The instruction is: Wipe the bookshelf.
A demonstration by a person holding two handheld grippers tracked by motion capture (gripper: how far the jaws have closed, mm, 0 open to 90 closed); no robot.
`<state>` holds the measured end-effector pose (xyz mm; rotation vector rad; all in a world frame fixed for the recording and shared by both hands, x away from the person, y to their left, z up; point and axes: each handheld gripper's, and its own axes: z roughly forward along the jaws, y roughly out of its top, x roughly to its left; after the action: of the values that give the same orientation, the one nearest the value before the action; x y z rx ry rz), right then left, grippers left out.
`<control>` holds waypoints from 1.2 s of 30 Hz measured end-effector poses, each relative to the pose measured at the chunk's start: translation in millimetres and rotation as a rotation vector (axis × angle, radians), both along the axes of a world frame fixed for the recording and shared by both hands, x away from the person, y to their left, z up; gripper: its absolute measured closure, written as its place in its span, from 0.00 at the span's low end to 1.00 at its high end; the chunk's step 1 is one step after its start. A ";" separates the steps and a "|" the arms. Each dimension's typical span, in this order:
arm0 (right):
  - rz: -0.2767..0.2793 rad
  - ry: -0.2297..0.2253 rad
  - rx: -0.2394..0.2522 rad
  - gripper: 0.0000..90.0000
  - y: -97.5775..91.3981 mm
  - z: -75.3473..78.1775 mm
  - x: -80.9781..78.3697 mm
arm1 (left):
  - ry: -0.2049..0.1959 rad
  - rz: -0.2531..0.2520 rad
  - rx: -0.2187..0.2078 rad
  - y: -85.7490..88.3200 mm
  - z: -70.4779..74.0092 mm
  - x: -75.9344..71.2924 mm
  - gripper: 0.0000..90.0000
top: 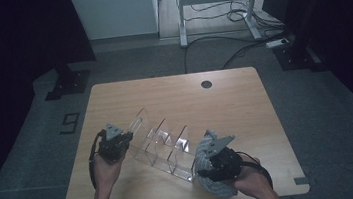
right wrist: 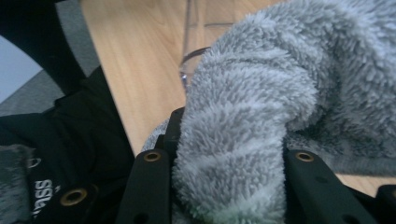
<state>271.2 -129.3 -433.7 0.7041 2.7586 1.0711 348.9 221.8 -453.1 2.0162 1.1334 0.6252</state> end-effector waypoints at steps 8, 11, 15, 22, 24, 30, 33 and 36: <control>0.023 0.013 -0.017 0.72 4.8 -0.4 -4.3 | -0.001 0.000 0.028 -2.1 -1.3 0.0 0.94; 0.021 0.020 -0.018 0.72 4.4 -1.8 -4.0 | 0.002 -0.006 0.022 -1.1 -1.3 0.4 0.94; 0.016 0.031 -0.034 0.72 7.2 -7.6 -3.3 | 0.003 -0.009 0.017 -0.5 -1.4 0.5 0.94; 0.012 0.069 -0.079 0.72 12.5 -22.5 0.4 | 0.005 -0.013 0.012 0.5 -1.4 0.6 0.94; 0.008 0.076 -0.084 0.72 13.0 -25.9 1.8 | 0.005 -0.016 0.011 0.6 -1.4 0.7 0.94; -0.002 0.106 -0.107 0.72 14.9 -37.9 6.1 | 0.007 -0.026 0.009 2.6 -1.4 1.0 0.94; -0.013 0.117 -0.103 0.72 13.3 -38.2 8.0 | 0.013 -0.038 0.007 4.4 -1.1 1.2 0.95; -0.040 0.121 -0.101 0.72 11.5 -39.0 10.5 | 0.015 -0.045 0.000 5.9 -1.2 1.5 0.95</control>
<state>281.7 -117.7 -472.7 0.8320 2.8619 0.9035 350.4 227.8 -454.3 2.0438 1.0932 0.5881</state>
